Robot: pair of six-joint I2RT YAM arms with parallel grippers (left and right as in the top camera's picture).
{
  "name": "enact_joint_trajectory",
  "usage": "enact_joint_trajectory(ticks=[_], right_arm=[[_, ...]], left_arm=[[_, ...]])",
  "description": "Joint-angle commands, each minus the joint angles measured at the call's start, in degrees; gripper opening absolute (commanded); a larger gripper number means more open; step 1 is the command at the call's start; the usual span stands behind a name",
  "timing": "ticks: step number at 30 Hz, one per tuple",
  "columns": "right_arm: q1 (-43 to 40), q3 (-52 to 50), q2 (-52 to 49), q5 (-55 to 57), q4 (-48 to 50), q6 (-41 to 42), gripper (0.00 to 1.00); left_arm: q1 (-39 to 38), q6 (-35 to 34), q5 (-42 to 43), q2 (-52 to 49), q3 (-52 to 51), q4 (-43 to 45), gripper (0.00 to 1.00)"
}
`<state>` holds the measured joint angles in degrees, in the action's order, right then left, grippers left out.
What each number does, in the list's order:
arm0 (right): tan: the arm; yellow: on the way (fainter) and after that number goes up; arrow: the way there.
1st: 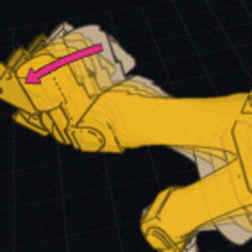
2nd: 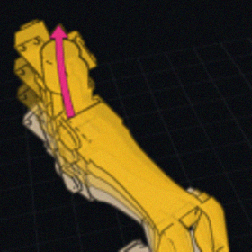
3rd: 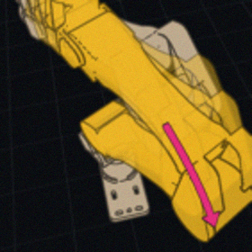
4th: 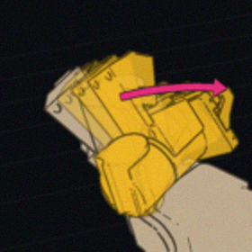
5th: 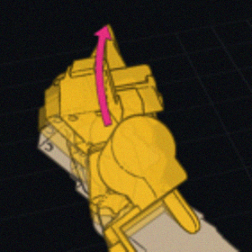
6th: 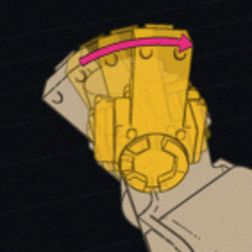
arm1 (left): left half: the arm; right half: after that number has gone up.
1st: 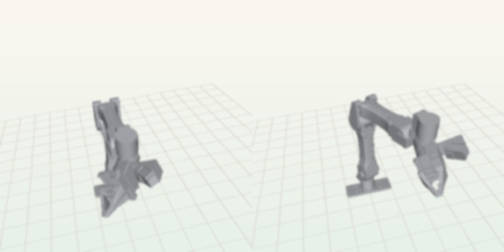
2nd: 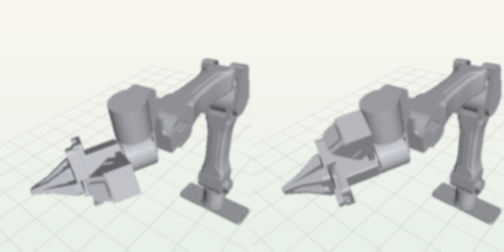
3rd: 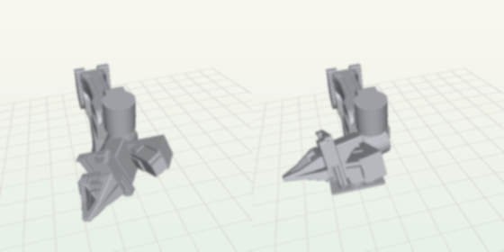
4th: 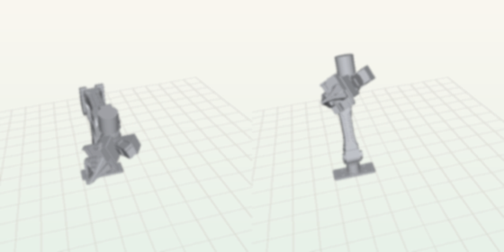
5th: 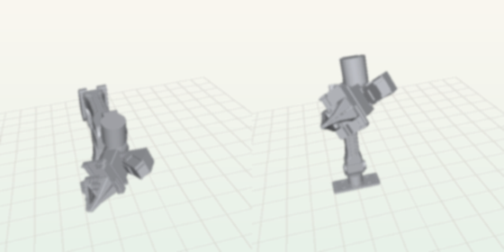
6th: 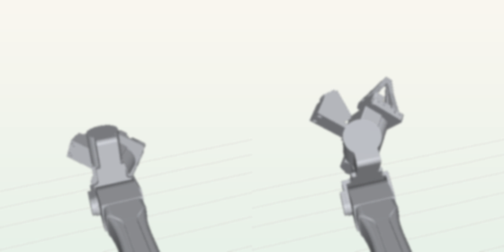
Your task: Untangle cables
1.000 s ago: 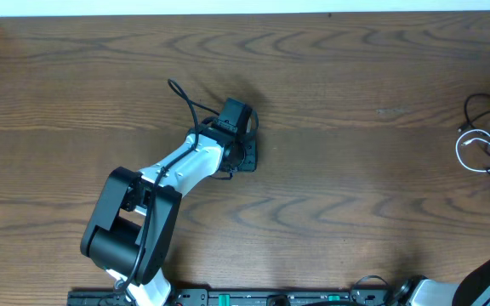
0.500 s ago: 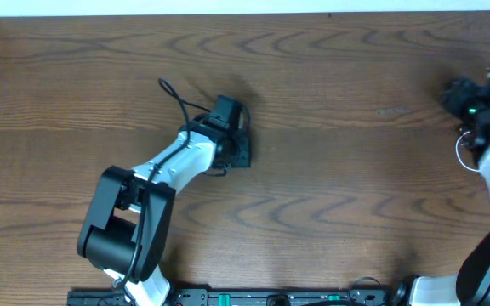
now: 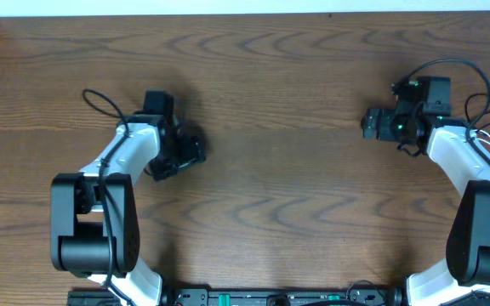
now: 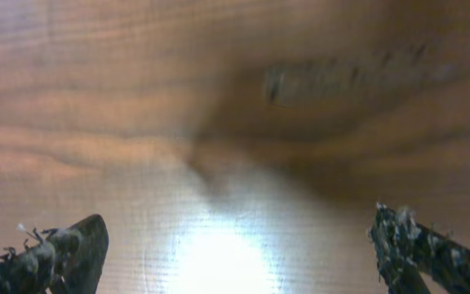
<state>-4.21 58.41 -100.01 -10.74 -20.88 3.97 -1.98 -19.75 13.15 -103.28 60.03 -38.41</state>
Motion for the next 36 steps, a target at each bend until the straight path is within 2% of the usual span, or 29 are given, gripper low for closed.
enact_joint_trajectory(ticks=[1, 5, 11, 16, 23, 24, 27, 28, 33, 36], right_arm=[[0.85, 0.46, -0.09, 1.79, -4.37, 1.20, 0.99], [0.83, 0.46, -0.09, 1.79, -10.93, 6.12, 0.99], [0.90, 0.35, 0.81, 1.53, -17.22, 6.29, 0.99], [0.90, -0.74, 3.10, 1.31, -17.49, 6.25, 0.99], [0.94, -10.62, 16.94, 1.14, -9.62, 5.11, 0.99], [0.94, -14.84, 22.80, 1.14, -6.71, 5.11, 0.99], [0.92, -19.69, 31.21, 1.18, -4.13, 5.20, 0.99], [0.92, -21.00, 34.14, 1.18, -3.56, 5.25, 0.99], [0.90, -23.52, 43.65, 1.38, -3.32, 5.20, 0.99], [0.87, -23.52, 44.63, 1.38, -3.34, 5.20, 0.99]], left_arm=[[1.51, -0.48, 1.18, 1.11, 0.31, -5.49, 0.83], [1.53, -0.28, 0.76, 1.25, 0.31, -9.38, 0.83], [1.33, -0.24, -0.87, 2.56, -0.04, -11.98, 0.83], [0.22, 0.57, -3.69, 7.06, -2.16, -11.65, 0.83], [-1.88, 0.57, -5.75, 23.87, -13.66, -2.78, 0.83], [-2.40, 0.59, -6.82, 29.79, -17.09, -0.76, 0.83], [-2.86, 0.33, -8.13, 38.73, -21.16, 1.36, 0.83], [-2.86, 0.17, -8.07, 41.81, -22.25, 1.88, 0.98], [-2.86, -0.33, -8.07, 51.76, -23.28, 1.90, 0.98], [-2.86, -0.31, -8.09, 53.42, -23.28, 2.03, 0.98]])
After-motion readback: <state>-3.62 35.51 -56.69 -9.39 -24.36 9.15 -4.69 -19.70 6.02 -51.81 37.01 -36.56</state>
